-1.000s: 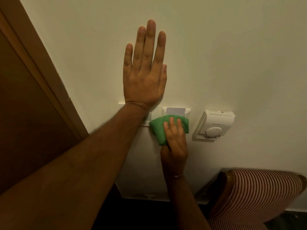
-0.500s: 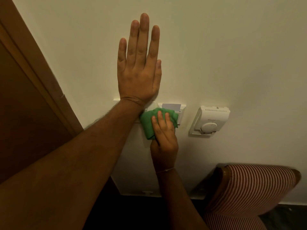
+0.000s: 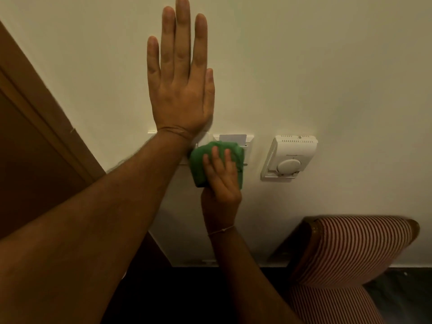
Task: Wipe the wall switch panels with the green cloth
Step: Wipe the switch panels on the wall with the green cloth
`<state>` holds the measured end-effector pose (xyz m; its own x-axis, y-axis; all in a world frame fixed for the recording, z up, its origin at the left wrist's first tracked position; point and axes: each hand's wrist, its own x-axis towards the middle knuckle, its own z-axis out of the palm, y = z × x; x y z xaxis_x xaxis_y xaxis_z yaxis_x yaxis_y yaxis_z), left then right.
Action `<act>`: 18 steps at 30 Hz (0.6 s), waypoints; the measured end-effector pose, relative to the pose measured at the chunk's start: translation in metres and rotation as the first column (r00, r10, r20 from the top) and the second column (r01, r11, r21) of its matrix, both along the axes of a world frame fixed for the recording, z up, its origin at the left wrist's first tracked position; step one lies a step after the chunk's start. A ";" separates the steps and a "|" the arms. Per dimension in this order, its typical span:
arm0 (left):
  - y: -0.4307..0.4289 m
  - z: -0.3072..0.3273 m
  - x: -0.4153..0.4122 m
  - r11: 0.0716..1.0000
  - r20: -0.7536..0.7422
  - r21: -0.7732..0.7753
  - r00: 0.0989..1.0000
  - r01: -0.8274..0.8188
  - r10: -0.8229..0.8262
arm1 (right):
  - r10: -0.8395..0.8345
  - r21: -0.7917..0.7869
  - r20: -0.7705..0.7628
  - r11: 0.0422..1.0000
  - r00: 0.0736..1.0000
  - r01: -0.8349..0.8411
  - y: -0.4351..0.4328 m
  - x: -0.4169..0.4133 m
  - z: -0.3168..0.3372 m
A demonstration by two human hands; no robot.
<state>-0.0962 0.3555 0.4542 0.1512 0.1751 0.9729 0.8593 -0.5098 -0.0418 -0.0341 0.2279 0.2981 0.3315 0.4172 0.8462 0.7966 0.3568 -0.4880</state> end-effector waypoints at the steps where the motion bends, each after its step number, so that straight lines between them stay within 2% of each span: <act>1: 0.000 0.000 0.000 1.000 -0.002 0.000 1.000 0.001 -0.001 | 0.021 -0.012 0.052 1.000 0.998 -0.021 0.000 0.002 -0.002; 4: 0.001 -0.002 0.002 1.000 -0.004 -0.006 1.000 -0.008 0.008 | 0.038 -0.027 0.174 0.999 0.984 -0.033 0.000 0.024 -0.013; 7: 0.005 -0.001 -0.002 1.000 0.004 -0.017 1.000 0.010 -0.010 | 0.002 -0.062 0.208 0.998 0.978 0.011 -0.009 0.053 -0.026; 10: 0.009 -0.002 -0.006 0.999 -0.033 -0.008 0.999 0.034 -0.035 | -0.043 -0.105 0.129 0.993 0.991 0.056 -0.019 0.068 -0.037; 13: 0.004 -0.001 0.003 0.998 0.008 -0.064 1.000 0.022 -0.021 | -0.041 -0.140 0.087 0.989 0.995 0.053 -0.023 0.066 -0.036; 18: -0.011 0.008 0.000 0.993 -0.061 -0.099 0.996 -0.069 0.064 | 0.067 -0.296 0.054 0.954 0.996 -0.048 -0.040 0.065 -0.021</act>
